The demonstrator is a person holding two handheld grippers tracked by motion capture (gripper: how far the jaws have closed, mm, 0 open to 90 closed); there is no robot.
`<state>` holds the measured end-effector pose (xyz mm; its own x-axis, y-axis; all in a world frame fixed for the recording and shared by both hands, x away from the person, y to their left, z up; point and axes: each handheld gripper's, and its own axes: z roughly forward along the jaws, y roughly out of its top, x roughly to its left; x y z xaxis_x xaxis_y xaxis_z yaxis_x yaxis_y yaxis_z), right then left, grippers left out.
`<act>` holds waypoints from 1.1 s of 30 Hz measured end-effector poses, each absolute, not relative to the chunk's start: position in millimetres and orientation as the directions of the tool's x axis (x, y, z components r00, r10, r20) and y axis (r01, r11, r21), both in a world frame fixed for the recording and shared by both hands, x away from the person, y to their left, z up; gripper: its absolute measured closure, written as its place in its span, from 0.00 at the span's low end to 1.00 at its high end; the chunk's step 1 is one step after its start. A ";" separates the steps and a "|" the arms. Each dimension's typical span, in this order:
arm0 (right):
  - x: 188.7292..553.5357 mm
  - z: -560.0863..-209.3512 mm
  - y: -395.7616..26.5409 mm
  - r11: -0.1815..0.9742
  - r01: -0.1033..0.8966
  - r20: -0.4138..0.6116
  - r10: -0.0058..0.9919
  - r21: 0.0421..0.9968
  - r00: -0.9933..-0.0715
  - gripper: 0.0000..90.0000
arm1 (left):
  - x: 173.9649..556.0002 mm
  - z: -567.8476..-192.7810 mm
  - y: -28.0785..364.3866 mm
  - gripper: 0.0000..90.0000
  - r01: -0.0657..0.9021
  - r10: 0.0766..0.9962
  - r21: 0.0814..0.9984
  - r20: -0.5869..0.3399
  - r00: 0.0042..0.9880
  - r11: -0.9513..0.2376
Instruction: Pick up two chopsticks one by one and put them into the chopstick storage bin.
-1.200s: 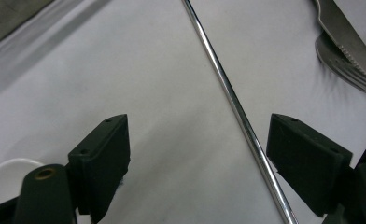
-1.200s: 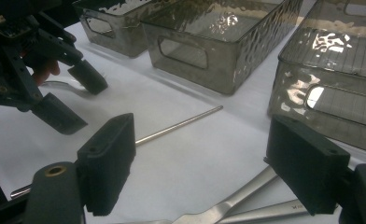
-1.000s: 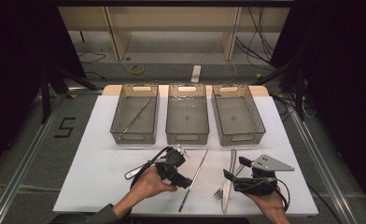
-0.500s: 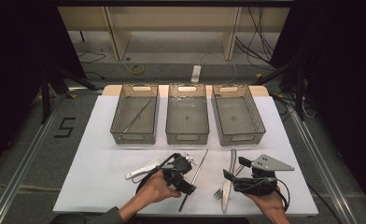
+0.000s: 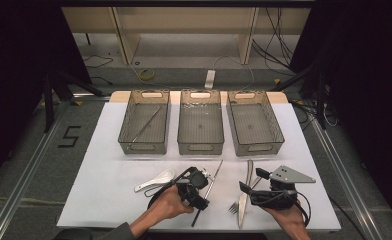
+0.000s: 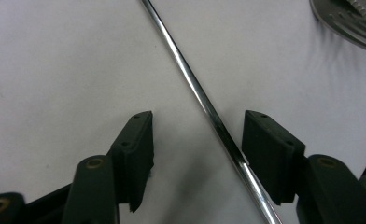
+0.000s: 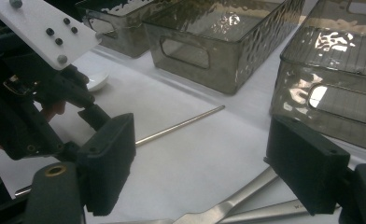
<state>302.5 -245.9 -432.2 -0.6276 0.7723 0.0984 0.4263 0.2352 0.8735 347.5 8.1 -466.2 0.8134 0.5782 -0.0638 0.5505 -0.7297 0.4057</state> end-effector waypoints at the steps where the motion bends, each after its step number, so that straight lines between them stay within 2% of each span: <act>1: 302.3 -432.0 -245.7 0.235 0.426 0.098 0.772 0.874 -0.628 0.28 | 347.1 -466.4 8.0 0.50 0.547 0.578 0.407 -0.057 0.814 -0.731; 13: 302.1 -432.2 -245.3 0.239 0.429 0.099 0.771 0.871 -0.629 0.28 | 345.6 -466.7 9.6 0.58 0.515 0.554 0.412 -0.031 0.832 -0.751; 29: 302.1 -432.7 -246.3 0.232 0.434 0.105 0.774 0.871 -0.624 0.28 | 351.7 -466.1 15.4 0.83 0.491 0.524 0.412 -0.036 0.851 -0.768; 33: 301.8 -432.5 -247.4 0.232 0.435 0.105 0.776 0.870 -0.622 0.28 | 353.2 -465.8 16.1 0.83 0.492 0.523 0.408 -0.042 0.851 -0.769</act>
